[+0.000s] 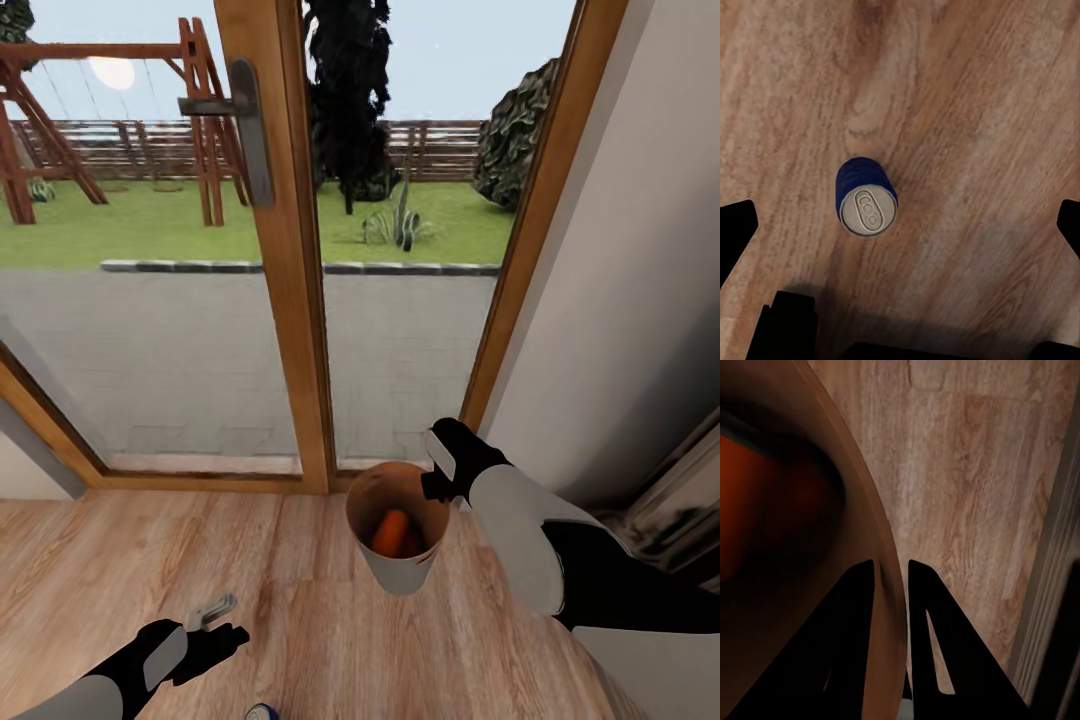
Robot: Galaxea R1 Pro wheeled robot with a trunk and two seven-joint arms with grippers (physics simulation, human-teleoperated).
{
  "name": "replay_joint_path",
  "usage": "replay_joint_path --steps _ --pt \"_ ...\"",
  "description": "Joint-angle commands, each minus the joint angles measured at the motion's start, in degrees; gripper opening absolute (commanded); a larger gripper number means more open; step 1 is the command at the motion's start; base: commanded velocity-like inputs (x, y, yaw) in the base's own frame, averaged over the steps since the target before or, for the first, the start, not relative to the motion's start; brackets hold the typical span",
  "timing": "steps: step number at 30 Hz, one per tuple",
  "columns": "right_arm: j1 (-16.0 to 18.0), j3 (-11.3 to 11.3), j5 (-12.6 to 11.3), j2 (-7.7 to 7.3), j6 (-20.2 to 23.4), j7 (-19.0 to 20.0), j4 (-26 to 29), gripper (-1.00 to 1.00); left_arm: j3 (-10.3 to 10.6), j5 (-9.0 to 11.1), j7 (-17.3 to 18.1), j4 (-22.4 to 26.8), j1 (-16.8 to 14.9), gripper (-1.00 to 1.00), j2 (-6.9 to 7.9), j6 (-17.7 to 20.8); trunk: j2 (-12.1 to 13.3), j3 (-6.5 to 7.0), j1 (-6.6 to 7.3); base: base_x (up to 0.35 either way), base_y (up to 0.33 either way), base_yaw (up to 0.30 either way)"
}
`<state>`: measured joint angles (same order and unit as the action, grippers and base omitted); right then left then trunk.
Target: Put the three can of soda from the living room inside the tash can in the kitchen.
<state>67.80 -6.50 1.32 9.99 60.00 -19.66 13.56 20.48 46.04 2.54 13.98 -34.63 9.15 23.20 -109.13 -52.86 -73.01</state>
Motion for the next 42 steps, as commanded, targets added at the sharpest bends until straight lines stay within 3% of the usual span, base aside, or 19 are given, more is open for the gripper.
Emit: replay_joint_path --steps 1,34,42 --pt "0.04 -0.18 -0.62 0.01 0.0 0.15 0.0 -1.0 0.0 0.0 0.0 0.0 0.0 1.0 0.0 0.0 -0.42 -0.18 -0.22 0.0 0.0 0.0" --pt "0.06 -0.04 -0.7 0.01 0.0 0.14 0.03 -1.0 -0.26 0.31 0.0 -0.09 0.4 1.0 -1.48 -0.17 -13.66 -6.1 -7.47 0.0 0.0 0.0" --pt "1.03 -0.05 -0.83 0.01 0.0 0.14 0.16 -1.0 -0.27 0.32 0.0 -0.09 0.62 1.0 -1.5 -0.25 -13.66 -6.1 -7.47 0.0 0.0 0.0"
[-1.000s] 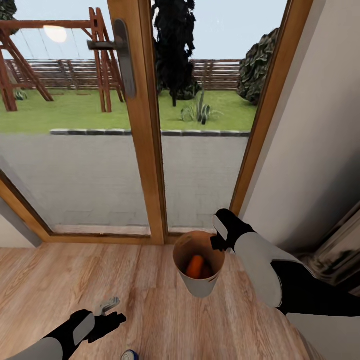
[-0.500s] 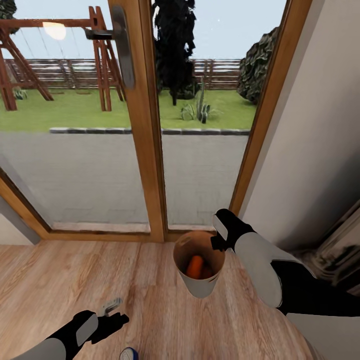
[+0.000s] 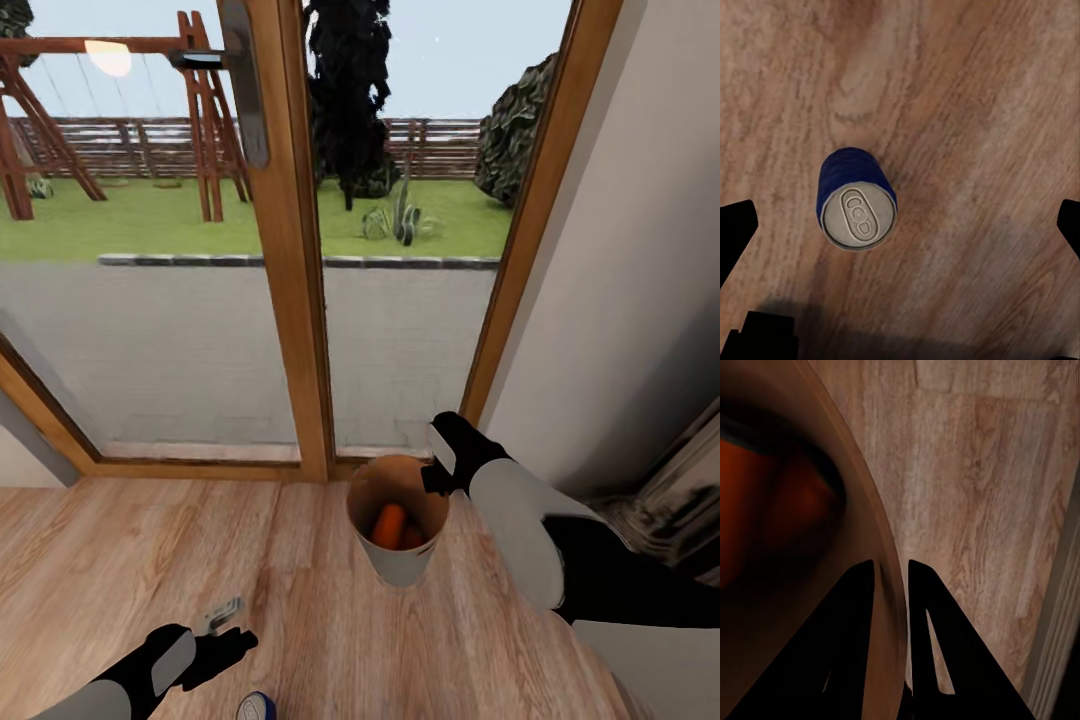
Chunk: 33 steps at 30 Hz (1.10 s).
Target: Put the three can of soda from the living room inside the tash can in the kitchen.
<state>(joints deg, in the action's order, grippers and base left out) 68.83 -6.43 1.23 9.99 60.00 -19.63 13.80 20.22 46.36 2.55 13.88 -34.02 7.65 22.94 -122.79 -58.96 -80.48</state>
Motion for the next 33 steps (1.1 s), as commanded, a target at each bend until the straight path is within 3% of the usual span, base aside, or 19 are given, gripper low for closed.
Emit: replay_joint_path --steps 1,7,13,16,19,23,33 --pt "0.58 -0.13 -1.04 0.01 0.0 0.12 0.01 -1.0 0.01 -0.02 0.0 0.01 0.05 1.0 0.0 0.0 0.0 0.0 0.0 0.0 0.0 0.0" --pt "5.55 -0.15 -2.46 0.01 0.0 0.12 -1.79 -1.0 0.01 -0.07 0.0 0.02 0.16 1.0 0.0 -0.01 0.0 0.0 0.0 0.0 0.0 0.0" --pt "14.02 -0.32 -3.37 0.01 0.0 0.12 -11.6 -1.0 0.07 -0.13 0.0 0.02 0.18 1.0 0.0 -0.08 0.0 0.0 0.0 0.0 0.0 0.0" --pt "16.56 -1.68 -3.77 0.01 0.0 -0.15 -14.35 -1.0 0.08 -0.13 0.0 0.01 0.18 1.0 0.0 -0.09 -0.4 -0.18 -0.22 0.0 0.0 0.0" --pt "17.44 -3.53 -3.9 0.01 0.0 -1.86 -15.29 -1.0 0.08 -0.13 0.0 0.01 0.18 1.0 0.0 -0.09 -1.6 -0.72 -0.88 0.0 0.0 0.0" --pt "18.16 -8.23 -4.02 0.01 0.0 -6.84 -16.03 -1.0 0.1 -0.13 0.0 0.01 0.18 1.0 0.0 -0.09 -3.21 -1.44 -1.76 0.0 0.0 0.0" --pt "18.34 -10.34 -4.09 0.01 0.0 -8.54 -16.19 -1.0 0.2 -0.13 -0.07 0.01 0.38 1.0 0.0 -0.03 -7.22 -3.23 -3.95 0.0 0.0 0.0"
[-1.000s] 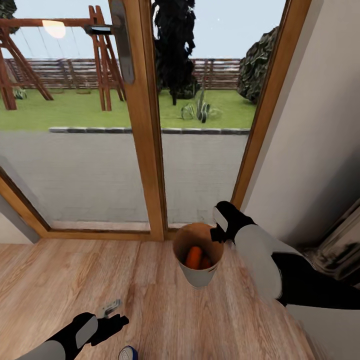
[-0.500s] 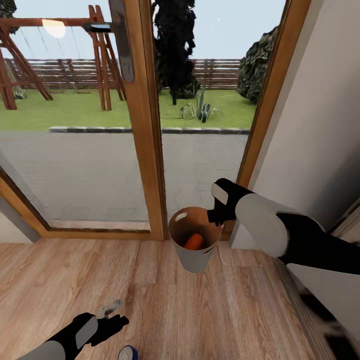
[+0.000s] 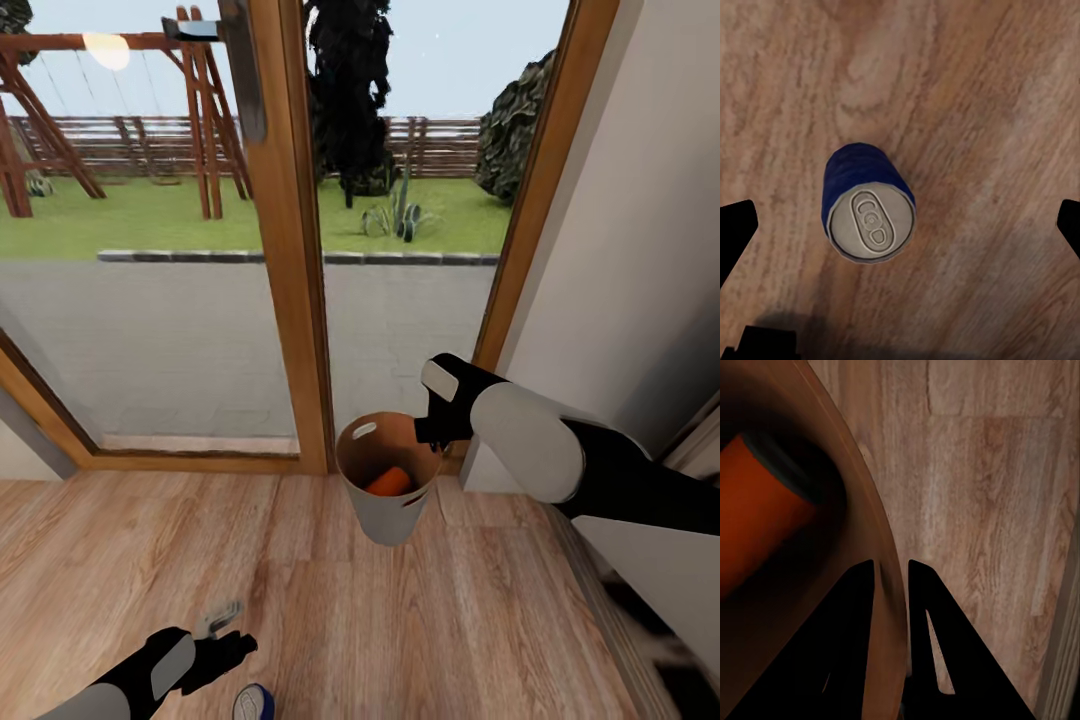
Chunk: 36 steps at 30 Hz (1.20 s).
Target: Put the three can of soda from the living room inside the tash can in the kitchen.
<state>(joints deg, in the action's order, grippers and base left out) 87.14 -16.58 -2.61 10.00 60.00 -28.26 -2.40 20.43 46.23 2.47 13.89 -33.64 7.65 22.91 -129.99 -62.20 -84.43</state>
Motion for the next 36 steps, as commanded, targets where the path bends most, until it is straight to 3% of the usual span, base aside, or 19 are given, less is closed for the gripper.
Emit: replay_joint_path --steps 1,22,28,36 --pt "0.04 -0.24 -0.27 0.0 0.0 0.06 0.01 -1.0 0.01 0.0 0.0 0.0 0.08 1.0 0.0 -0.02 -0.42 -0.17 -0.22 0.0 0.0 0.0" --pt "0.05 -0.45 -0.25 0.0 0.0 -0.04 0.03 -1.0 0.13 -0.11 -0.18 0.0 0.83 1.0 -0.21 -1.33 -8.85 -3.94 -4.83 0.0 0.0 0.0" --pt "0.05 -0.44 -0.26 0.0 0.0 -0.02 0.03 -1.0 0.26 -0.16 -0.21 0.0 1.14 1.0 -1.05 -1.79 -11.25 -5.02 -6.15 0.0 0.0 0.0" --pt "0.05 -0.46 -0.29 0.0 0.0 -0.04 0.03 -1.0 0.87 -0.17 -0.23 0.0 1.43 1.0 -1.91 -2.24 -11.25 -5.02 -6.15 0.0 0.0 0.0"
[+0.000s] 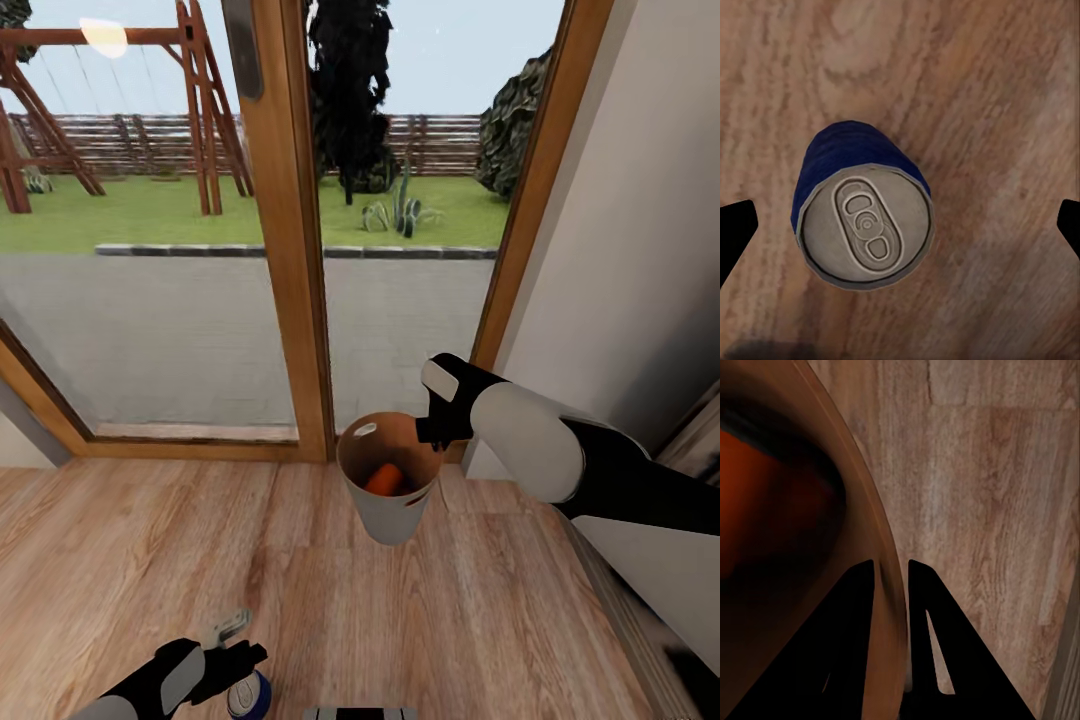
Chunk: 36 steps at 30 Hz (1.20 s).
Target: Put the three can of soda from the living room inside the tash can in the kitchen.
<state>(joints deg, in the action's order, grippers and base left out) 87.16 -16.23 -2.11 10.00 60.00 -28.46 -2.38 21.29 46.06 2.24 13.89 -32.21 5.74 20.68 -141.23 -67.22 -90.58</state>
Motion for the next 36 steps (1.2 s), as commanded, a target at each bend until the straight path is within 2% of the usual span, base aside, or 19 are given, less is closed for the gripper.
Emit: replay_joint_path --steps 1,8,36 --pt "0.03 -0.81 -0.79 0.0 0.0 0.16 0.01 -1.0 0.12 0.0 -0.01 -0.01 0.01 1.0 -0.08 -0.17 0.0 0.01 0.01 0.0 0.0 0.0" --pt "0.03 -0.82 -0.79 0.0 0.0 0.18 0.01 -1.0 0.54 -0.01 -0.02 -0.01 0.05 1.0 -0.43 -0.75 -2.02 -1.11 -1.12 0.0 0.0 0.0" --pt "0.02 -0.82 -0.79 0.0 0.0 0.16 0.01 -1.0 0.61 0.08 -0.05 -0.01 0.06 1.0 -0.22 -1.39 -2.02 -1.11 -1.12 0.0 0.0 0.0"
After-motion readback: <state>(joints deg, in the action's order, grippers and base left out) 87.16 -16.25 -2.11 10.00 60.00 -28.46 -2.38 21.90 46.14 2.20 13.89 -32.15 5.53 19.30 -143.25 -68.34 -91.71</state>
